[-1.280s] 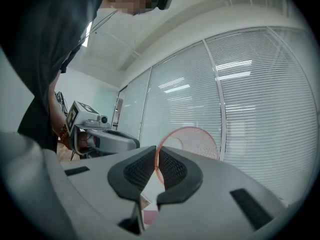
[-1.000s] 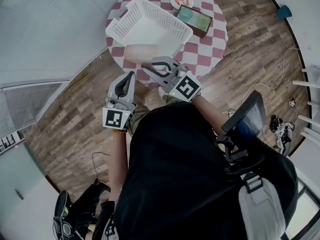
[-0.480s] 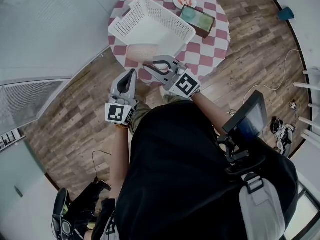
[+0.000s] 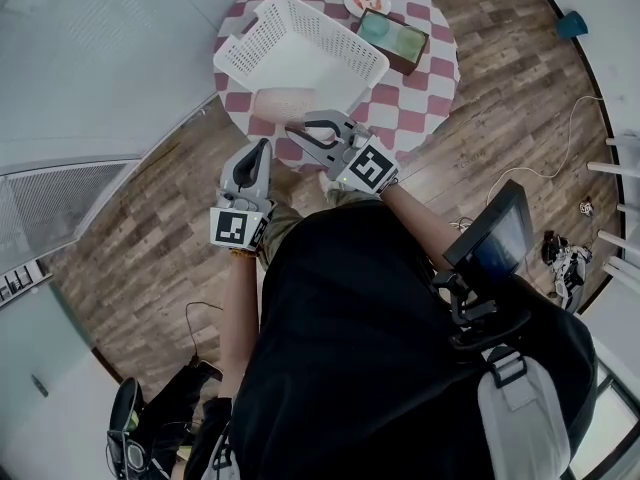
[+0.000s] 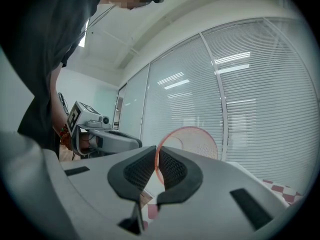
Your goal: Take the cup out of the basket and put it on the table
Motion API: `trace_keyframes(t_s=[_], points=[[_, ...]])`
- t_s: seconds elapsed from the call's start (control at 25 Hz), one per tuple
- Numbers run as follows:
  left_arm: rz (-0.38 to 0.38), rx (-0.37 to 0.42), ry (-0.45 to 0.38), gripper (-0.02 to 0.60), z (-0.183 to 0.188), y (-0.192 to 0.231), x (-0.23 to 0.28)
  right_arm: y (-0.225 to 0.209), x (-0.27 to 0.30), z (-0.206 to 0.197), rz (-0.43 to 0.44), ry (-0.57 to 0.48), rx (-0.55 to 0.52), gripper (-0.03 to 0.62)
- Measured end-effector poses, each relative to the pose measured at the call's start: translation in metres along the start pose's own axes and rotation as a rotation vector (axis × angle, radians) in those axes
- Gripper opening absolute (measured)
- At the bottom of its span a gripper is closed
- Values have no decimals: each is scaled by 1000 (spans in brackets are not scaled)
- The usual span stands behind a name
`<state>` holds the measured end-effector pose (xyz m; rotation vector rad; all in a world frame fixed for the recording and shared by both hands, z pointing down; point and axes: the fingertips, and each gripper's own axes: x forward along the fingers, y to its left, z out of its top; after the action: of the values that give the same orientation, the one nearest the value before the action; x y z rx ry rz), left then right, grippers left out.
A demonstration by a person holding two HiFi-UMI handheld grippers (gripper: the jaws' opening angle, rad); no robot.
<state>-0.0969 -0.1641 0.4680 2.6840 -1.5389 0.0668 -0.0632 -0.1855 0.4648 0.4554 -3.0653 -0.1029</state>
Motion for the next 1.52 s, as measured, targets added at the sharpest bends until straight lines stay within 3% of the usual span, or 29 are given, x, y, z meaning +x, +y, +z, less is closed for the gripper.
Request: trace_keyframes(t_s=[0.28,0.88,1.08,1.52], points=[[7,46,2,-3,0,-3,2,-5,-5,-3,-4,14,-8,26],[-2,44,-27,-3,10,-4,6,-4,-3,-3,4,31,-23,25],[3,47,12,-3,3,-3,5,-4,-2,-2,8,32,-22,26],[10,40,1,-3,0,-1,-1,-1,-1,-4,26,43,-31,25]])
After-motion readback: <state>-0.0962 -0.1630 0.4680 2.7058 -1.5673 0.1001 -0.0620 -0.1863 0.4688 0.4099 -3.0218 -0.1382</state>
